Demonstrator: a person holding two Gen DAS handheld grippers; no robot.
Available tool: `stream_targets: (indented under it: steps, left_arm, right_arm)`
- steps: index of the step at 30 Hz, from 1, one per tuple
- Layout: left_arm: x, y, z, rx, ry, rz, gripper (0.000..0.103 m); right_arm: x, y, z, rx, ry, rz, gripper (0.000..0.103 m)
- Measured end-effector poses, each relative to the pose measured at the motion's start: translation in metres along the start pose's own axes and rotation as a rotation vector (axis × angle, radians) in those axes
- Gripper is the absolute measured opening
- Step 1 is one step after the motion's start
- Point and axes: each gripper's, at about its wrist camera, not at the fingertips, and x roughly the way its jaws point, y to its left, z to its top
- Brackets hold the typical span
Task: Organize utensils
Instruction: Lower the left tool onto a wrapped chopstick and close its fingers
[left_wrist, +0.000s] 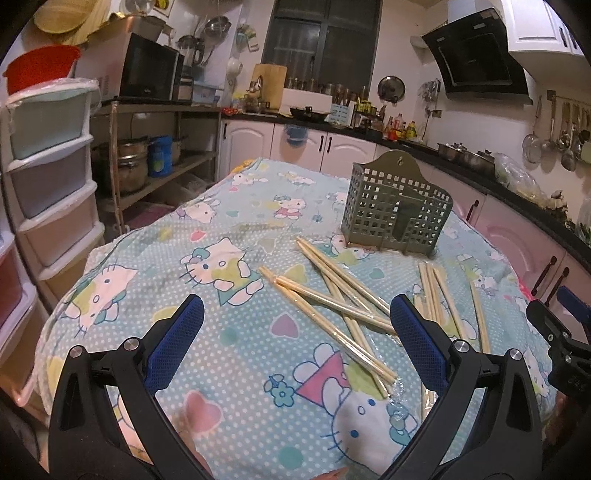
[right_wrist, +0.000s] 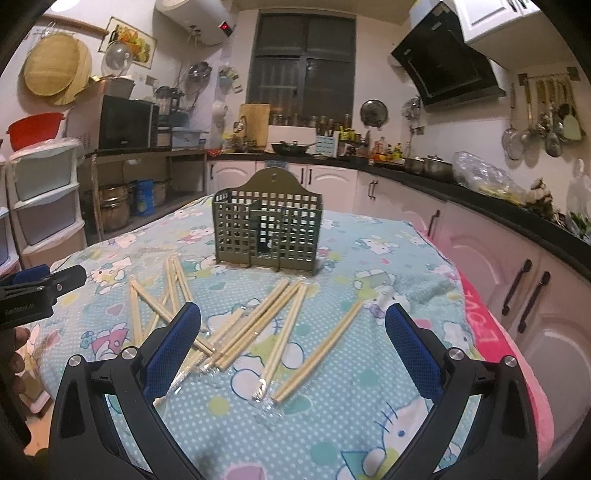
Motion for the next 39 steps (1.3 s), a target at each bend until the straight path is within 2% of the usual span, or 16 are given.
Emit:
stream_targets:
  steps: [9,16,21,25,33,39]
  left_arm:
    - [0.027,0.012,0.010,-0.037,0.108,-0.095,0.092]
    - [0.053,0.008,0.018,-0.072,0.209,-0.197,0.062]
    - [0.080,0.005,0.023,-0.138,0.312,-0.266,0.041]
    - [0.097,0.002,0.022,-0.156,0.374,-0.264,0.034]
    - [0.121,-0.001,0.022,-0.172,0.460,-0.235,0.033]
    - [0.133,-0.003,0.031,-0.164,0.485,-0.166,0.033]
  right_arm:
    - [0.021,0.004,0.009,-0.023,0.024,0.033,0.097]
    - [0.036,-0.007,0.013,-0.012,0.037,0.010,0.097]
    - [0.044,-0.014,0.018,-0.010,0.033,-0.007,0.097]
    - [0.049,-0.019,0.021,-0.005,0.033,-0.014,0.097]
    - [0.062,-0.030,0.026,-0.003,0.040,-0.036,0.097]
    - [0.079,-0.036,0.033,-0.005,0.061,-0.046,0.097]
